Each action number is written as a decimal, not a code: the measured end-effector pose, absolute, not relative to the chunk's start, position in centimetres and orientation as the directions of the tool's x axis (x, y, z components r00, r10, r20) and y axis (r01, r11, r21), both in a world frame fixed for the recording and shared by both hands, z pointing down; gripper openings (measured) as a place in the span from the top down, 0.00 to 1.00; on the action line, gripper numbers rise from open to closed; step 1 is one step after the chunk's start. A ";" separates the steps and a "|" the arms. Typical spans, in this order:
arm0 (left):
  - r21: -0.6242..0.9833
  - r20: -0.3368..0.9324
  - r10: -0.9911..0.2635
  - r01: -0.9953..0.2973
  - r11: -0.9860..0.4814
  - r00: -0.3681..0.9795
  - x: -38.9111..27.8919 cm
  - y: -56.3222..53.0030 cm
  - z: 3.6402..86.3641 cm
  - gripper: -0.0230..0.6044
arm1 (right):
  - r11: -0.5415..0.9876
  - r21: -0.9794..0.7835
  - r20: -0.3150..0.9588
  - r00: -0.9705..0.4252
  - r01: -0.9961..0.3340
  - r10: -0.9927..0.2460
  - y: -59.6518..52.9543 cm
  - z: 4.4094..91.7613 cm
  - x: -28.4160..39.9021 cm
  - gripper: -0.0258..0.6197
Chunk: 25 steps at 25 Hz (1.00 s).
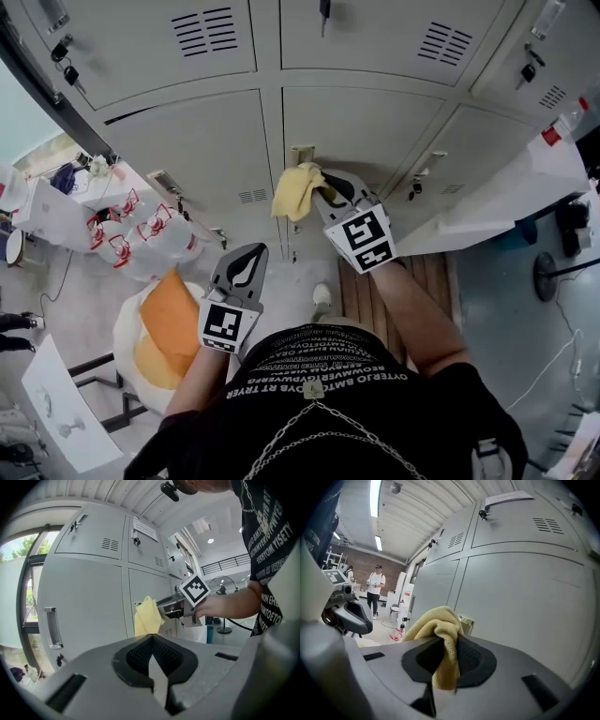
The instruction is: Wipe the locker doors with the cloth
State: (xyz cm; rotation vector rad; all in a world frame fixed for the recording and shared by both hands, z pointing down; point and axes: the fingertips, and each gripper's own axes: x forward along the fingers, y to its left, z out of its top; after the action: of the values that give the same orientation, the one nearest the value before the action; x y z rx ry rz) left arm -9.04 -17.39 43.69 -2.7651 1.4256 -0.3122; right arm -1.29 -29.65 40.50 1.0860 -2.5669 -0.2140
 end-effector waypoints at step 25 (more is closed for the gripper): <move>-0.102 0.175 -0.814 -0.812 -0.575 0.554 -9.4 -18.9 43.6 0.95 | 0.483 0.265 0.293 -0.407 -0.835 -0.865 -34.2 43.8 12.7 0.85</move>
State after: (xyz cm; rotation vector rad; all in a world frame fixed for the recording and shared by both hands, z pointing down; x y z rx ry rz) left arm -9.44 -18.86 43.61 -2.7607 1.4445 -0.3189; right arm 12.66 -34.16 43.81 1.4187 -2.3448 -0.1072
